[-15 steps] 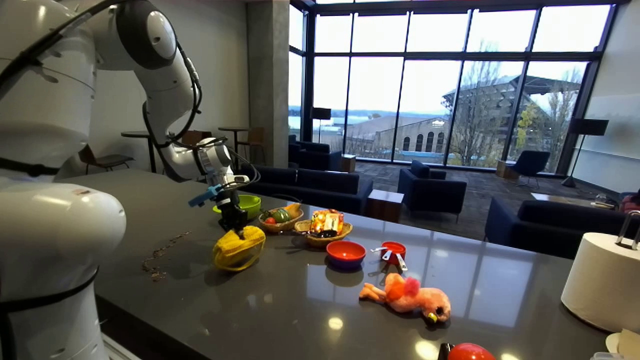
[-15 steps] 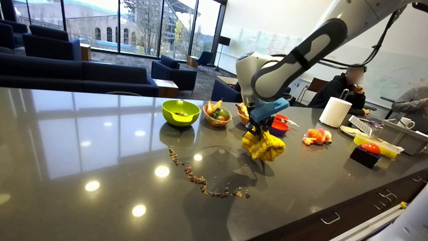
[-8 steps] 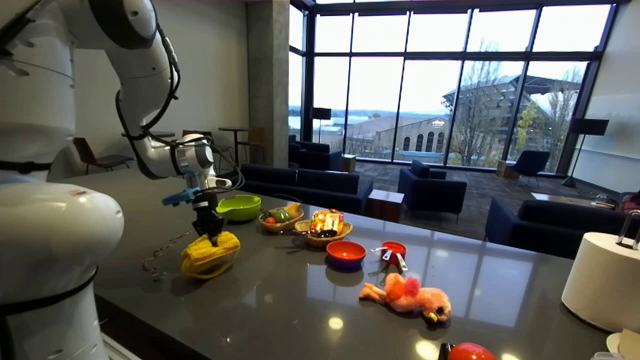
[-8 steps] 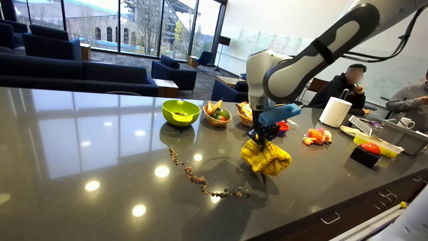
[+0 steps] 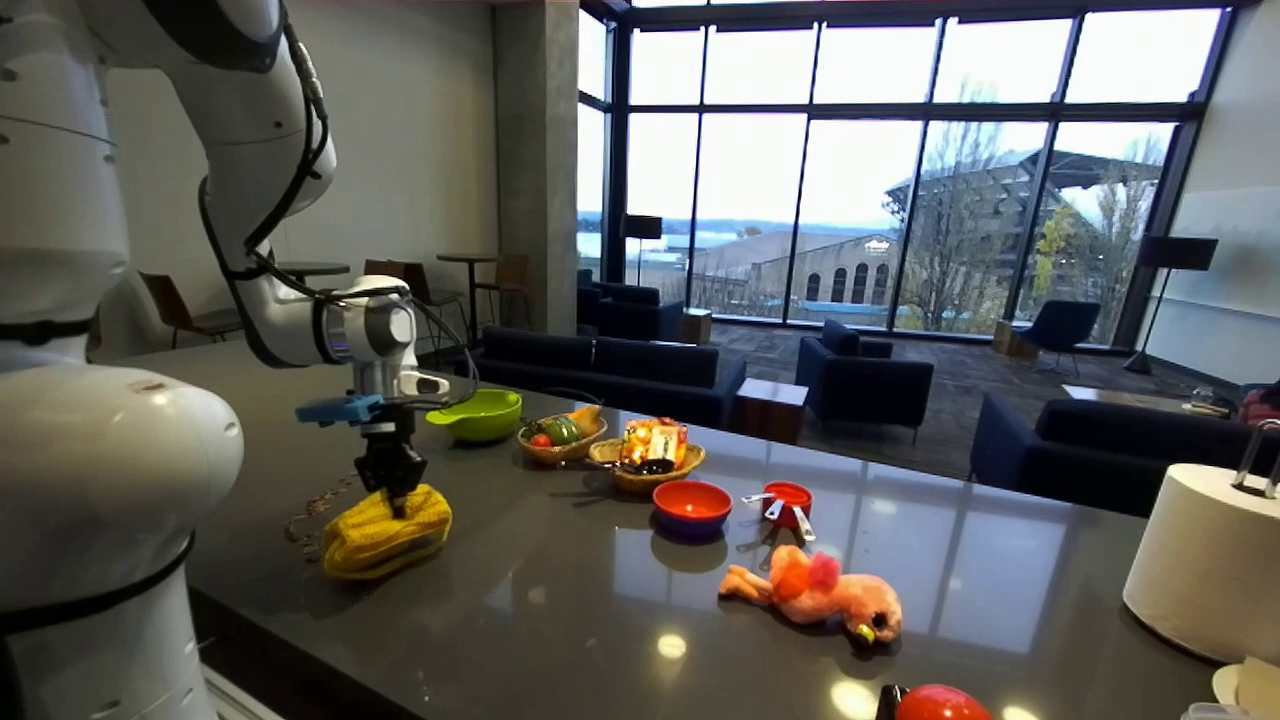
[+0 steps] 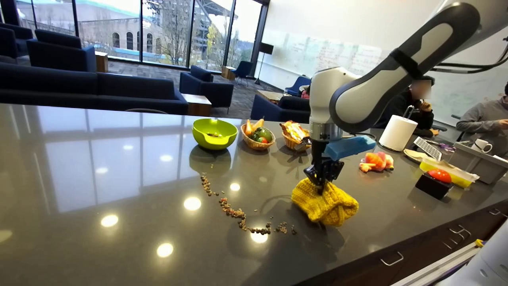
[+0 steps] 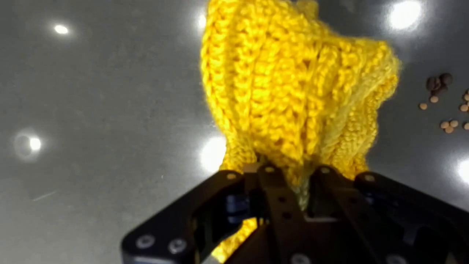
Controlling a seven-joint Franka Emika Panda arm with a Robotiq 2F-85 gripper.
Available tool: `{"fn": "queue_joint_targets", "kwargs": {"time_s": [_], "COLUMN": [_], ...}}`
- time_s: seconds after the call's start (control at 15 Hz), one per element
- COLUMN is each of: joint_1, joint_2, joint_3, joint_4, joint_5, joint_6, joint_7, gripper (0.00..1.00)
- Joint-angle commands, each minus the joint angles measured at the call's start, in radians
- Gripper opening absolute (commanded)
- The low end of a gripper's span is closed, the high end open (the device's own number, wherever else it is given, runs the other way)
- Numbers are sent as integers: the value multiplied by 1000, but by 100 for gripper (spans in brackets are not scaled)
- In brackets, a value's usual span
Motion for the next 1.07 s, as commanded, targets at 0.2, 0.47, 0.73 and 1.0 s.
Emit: {"fn": "queue_joint_targets", "kwargs": {"time_s": [0.2,0.47,0.73,1.0], "joint_1": [-23,6,52,107], "joint_2": [18,81,140,200], "joint_3": [35,73,120,152], "joint_4": [-69,-21,47,131], "joint_5": [100,115,115,103], "joint_6": [138,153,130,111], "joint_7": [-115,-116,-104,-94], "gripper": [4,4,4,4]}}
